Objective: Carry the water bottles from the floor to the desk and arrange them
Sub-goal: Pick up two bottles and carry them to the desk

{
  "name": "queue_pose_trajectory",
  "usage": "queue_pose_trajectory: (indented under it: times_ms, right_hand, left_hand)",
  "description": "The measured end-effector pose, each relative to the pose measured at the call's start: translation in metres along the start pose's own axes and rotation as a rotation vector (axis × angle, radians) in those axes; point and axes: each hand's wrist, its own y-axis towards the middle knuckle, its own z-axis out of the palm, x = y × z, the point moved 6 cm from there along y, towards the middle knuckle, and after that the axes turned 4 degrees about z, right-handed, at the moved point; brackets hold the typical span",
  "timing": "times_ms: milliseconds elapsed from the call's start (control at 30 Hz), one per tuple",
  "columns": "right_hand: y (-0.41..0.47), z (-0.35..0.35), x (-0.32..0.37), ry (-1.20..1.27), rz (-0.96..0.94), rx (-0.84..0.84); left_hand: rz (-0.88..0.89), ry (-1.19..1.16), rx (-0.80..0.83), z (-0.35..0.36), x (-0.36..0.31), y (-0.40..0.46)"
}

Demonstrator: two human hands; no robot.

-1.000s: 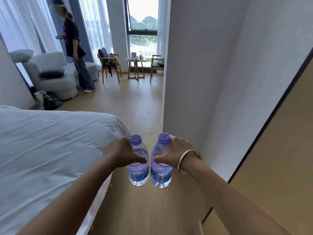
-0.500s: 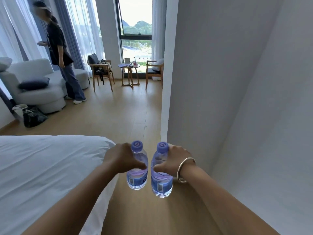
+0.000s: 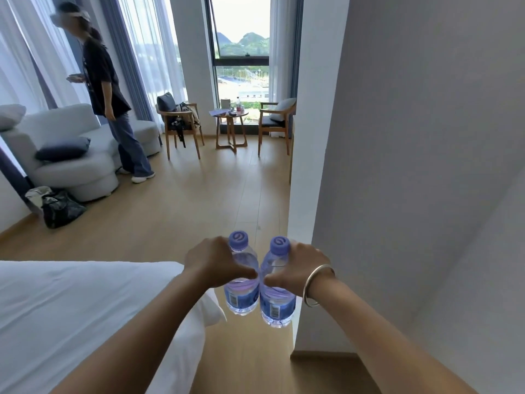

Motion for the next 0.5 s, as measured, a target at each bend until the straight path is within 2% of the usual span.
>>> queue_pose_trajectory:
  times_ms: [333, 500]
  right_hand:
    - [0.191, -0.020, -0.008, 0.017, -0.059, -0.041]
    - [0.263, -0.005, -0.003, 0.047, -0.051, -0.001]
  left_hand:
    - [-0.145, 0.018, -0.057, -0.005, 0.036, 0.160]
    - [-0.174, 0.021, -0.021, 0.000, 0.057, 0.219]
